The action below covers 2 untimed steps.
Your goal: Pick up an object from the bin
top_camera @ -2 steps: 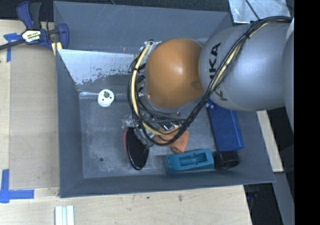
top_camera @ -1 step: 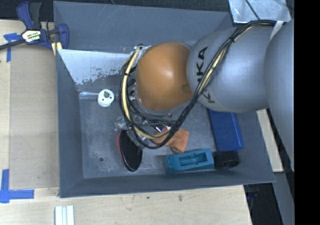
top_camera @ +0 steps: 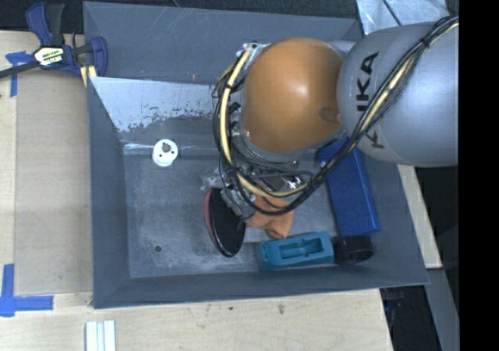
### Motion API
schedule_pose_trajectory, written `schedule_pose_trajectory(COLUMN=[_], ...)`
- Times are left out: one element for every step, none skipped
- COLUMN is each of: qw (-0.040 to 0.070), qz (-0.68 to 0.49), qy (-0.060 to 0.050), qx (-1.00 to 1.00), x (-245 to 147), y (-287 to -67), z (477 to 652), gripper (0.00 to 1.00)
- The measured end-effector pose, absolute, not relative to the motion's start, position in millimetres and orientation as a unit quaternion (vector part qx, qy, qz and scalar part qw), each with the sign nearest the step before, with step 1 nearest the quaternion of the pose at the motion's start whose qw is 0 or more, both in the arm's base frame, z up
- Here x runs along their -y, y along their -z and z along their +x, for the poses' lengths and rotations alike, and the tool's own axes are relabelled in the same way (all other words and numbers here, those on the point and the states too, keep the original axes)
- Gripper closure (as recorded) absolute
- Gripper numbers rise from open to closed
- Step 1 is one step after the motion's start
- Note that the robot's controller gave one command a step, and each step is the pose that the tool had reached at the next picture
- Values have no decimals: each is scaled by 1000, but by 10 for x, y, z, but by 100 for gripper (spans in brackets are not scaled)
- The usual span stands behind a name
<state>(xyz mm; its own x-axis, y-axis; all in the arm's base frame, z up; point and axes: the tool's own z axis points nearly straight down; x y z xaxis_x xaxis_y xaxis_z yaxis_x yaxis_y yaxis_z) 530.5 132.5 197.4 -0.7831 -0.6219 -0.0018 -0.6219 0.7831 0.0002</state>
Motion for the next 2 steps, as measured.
schedule_pose_trajectory(qw=[1, 0], qz=[-329, -330], qy=[0, 0], qx=[-944, -944], x=[-1325, -1299], y=[-1974, -2350], z=[5305, 5474], gripper=[100, 100])
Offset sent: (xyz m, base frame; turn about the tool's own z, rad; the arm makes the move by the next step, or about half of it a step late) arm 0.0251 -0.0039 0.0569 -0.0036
